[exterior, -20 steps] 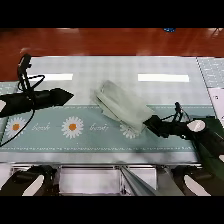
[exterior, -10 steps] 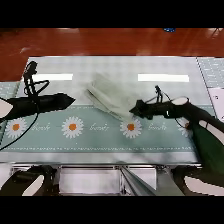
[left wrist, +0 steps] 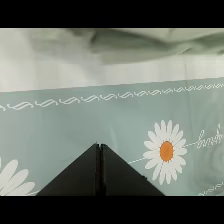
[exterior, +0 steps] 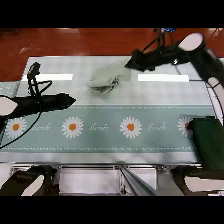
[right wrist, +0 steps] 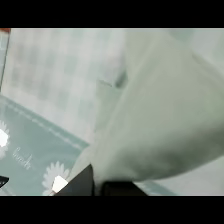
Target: Fold the shirts.
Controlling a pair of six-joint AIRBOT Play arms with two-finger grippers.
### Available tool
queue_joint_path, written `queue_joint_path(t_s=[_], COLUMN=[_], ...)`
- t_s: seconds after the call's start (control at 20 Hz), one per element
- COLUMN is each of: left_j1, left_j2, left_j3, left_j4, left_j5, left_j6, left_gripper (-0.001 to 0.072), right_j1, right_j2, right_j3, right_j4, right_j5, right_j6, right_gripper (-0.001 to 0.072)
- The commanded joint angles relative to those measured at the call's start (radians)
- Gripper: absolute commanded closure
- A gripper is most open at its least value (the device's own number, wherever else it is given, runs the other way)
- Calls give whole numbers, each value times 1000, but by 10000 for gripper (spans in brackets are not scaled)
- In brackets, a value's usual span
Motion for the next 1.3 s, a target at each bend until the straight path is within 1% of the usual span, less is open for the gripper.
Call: queue_joint_path(t_s=[0.0,0.15,0.35,0.5,0.65,0.75,0.85,1.05,1.1,1.15,1.25], left_j1=[0,0,0,0,0,0,0,-1,-1,-1,0], left_j2=[-3,-3,-3,-3,-3,-3,-3,-3,-3,-3,-3], left_j3=[0,0,0,0,0,0,0,0,0,0,0], left_j4=[0,0,0,0,0,0,0,1,0,0,1], left_j5=[-2,-3,-1,-1,0,8,28,69,76,80,84], left_j6=[0,-34,-34,-34,-34,-34,-34,-29,-21,-11,-11], left_gripper=[689,689,689,689,689,689,689,689,689,689,689], right_j1=[-87,-221,-449,-624,-769,-842,-913,-1104,-1155,-1199,-1266], right_j2=[-2,40,123,162,192,229,293,504,557,600,677], right_j3=[243,319,324,323,323,307,243,-53,-138,-210,-337], right_j4=[-162,-192,-191,-177,-184,-222,-287,-394,-445,-518,-734], right_j5=[158,259,361,436,567,655,738,752,752,752,752], right_j6=[90,106,129,164,183,182,151,124,117,119,127], right_gripper=[694,694,694,695,695,695,695,695,695,695,694])
